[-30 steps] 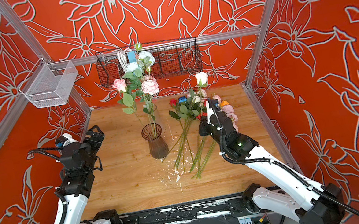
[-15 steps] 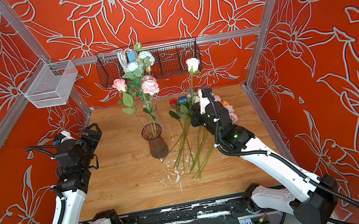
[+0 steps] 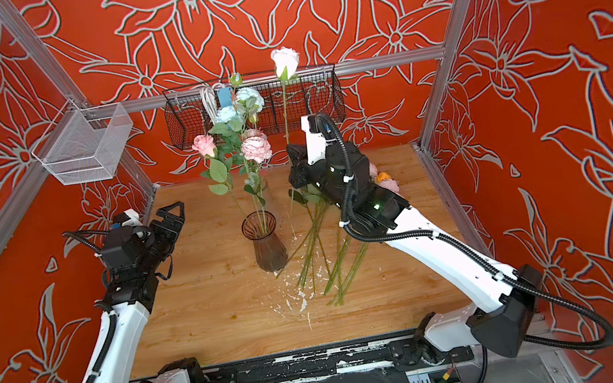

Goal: Arrange the flowers into the vase
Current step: 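Carry the white rose over the pink vase and lower its stem in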

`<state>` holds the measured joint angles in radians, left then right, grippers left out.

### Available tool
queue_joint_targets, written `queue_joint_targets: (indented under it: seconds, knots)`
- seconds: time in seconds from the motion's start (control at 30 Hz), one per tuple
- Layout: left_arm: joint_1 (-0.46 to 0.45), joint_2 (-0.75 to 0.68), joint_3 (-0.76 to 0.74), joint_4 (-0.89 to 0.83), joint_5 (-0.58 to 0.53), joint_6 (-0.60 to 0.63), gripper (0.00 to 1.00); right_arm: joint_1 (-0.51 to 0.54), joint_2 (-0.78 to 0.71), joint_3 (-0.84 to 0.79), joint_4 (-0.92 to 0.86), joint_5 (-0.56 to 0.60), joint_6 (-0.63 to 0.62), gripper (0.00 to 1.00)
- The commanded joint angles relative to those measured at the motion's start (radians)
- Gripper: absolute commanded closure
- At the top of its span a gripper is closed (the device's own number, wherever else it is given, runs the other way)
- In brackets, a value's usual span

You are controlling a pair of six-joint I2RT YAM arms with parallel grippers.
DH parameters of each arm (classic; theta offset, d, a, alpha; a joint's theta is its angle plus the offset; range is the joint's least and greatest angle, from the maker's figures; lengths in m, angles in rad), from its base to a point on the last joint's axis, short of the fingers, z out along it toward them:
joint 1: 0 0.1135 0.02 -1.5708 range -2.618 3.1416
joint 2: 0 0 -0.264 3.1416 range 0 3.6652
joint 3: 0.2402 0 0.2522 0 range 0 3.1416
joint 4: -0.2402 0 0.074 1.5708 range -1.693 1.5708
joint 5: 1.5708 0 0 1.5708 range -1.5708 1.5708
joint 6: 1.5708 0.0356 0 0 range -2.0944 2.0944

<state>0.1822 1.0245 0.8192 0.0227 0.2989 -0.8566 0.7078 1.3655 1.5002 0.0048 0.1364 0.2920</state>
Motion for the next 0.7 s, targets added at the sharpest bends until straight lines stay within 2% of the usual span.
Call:
queue_joint_targets:
  seconds: [0.0,0.13,0.2,0.33,0.47,0.57,0.67]
  knots:
    - [0.023,0.031,0.031,0.050,0.128,-0.051,0.03,0.021,0.065,0.111,0.064,-0.041,-0.053,0.98]
    - [0.038,0.046,0.030,0.069,0.164,-0.078,0.04,0.033,0.191,0.228,0.132,-0.052,-0.149,0.98]
    - [0.039,0.040,0.023,0.082,0.167,-0.088,0.04,0.036,0.248,0.260,0.159,-0.032,-0.164,0.98]
    - [0.041,0.028,0.013,0.108,0.173,-0.095,0.04,0.044,0.334,0.287,0.176,-0.067,-0.181,0.98]
    - [0.051,0.015,0.010,0.112,0.172,-0.093,0.04,0.089,0.341,0.176,0.233,-0.126,-0.253,0.98]
    - [0.056,0.019,0.006,0.123,0.181,-0.105,0.04,0.129,0.328,0.076,0.270,-0.118,-0.317,0.98]
    - [0.057,0.030,0.005,0.132,0.188,-0.120,0.04,0.145,0.311,-0.010,0.313,-0.079,-0.302,0.98]
